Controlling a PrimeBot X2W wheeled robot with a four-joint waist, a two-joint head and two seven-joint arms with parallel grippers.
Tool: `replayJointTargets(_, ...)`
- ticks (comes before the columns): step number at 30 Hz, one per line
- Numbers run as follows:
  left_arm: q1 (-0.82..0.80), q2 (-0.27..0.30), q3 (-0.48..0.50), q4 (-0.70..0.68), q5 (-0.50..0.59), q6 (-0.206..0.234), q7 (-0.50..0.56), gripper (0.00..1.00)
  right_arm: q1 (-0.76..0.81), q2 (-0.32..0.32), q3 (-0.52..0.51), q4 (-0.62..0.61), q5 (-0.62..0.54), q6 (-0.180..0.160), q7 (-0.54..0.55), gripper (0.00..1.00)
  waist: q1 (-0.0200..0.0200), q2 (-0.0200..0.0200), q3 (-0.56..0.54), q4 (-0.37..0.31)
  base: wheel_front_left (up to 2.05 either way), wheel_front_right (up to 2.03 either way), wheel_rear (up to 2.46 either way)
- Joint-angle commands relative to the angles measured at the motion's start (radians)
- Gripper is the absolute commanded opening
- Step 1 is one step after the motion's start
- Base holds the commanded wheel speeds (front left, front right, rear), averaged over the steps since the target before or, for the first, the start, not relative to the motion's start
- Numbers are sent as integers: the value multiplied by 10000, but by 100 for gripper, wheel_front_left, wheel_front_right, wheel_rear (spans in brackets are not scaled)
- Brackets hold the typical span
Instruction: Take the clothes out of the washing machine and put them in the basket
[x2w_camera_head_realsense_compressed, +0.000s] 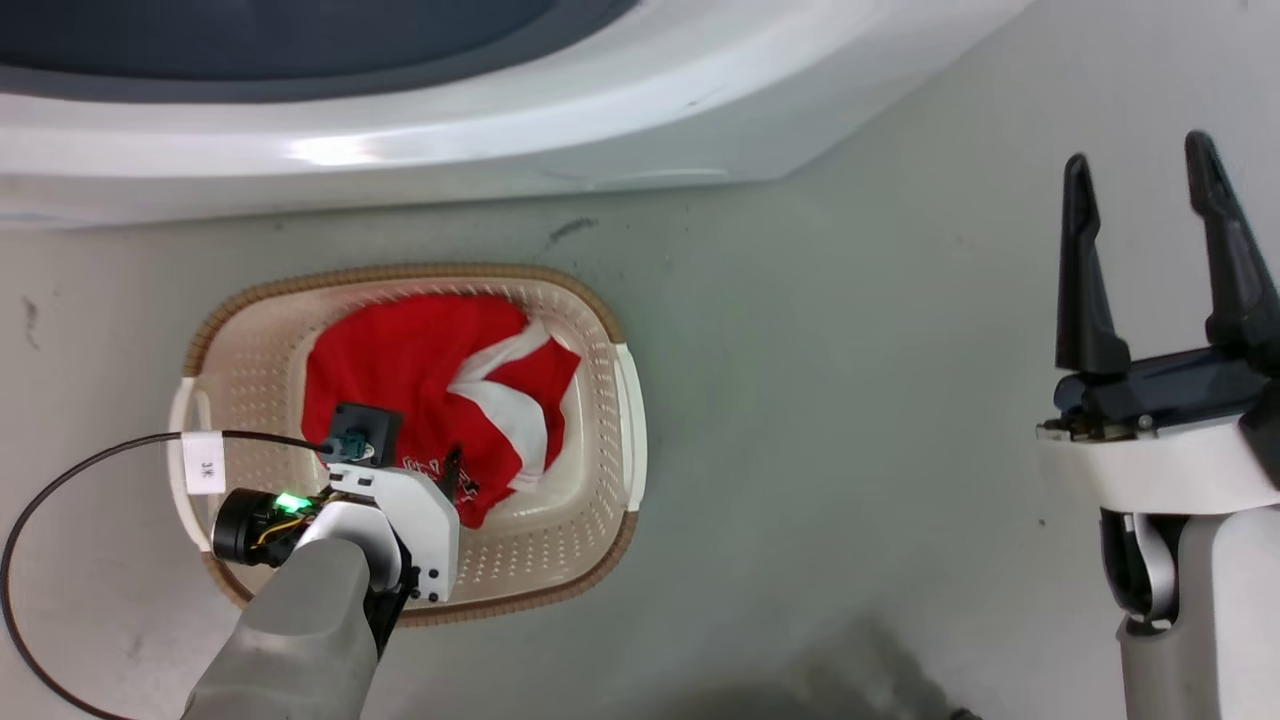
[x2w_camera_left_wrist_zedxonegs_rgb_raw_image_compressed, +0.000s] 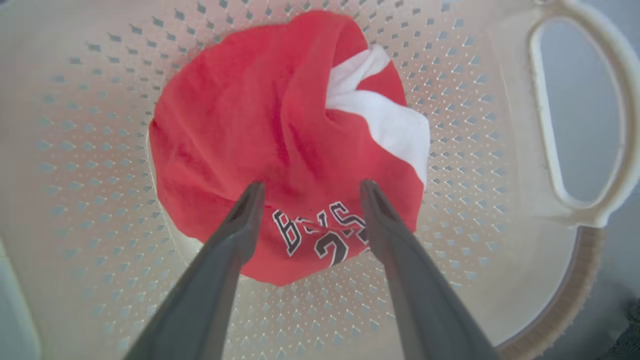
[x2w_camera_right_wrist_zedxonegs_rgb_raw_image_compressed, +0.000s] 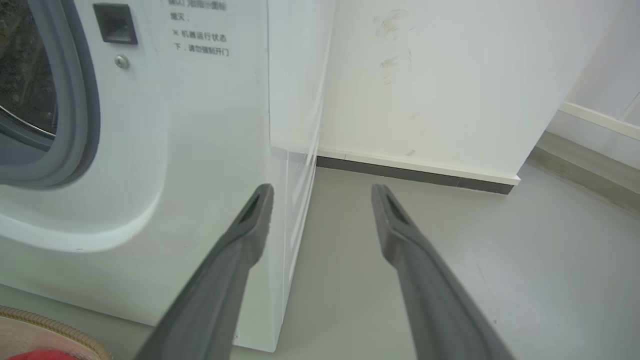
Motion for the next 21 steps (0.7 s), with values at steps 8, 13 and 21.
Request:
replayJointTargets(8,857,166,565,-1511,-127,500,-462,100,711,9,2,336,-178,-9,-19,100,-1,0,-1886,514,0,0,0)
replayJointTargets(13,1887,346,1293,-3401,157,960,-448,100,1084,9,37,464,-209,-11,-19,100,-1,0,-2675,690,0,0,0)
replayJointTargets(21,3642,255,2804,-6372,1092,1718,-451,100,1723,9,0,639,-253,-9,-18,100,-1,0,-3847,951,0,0,0)
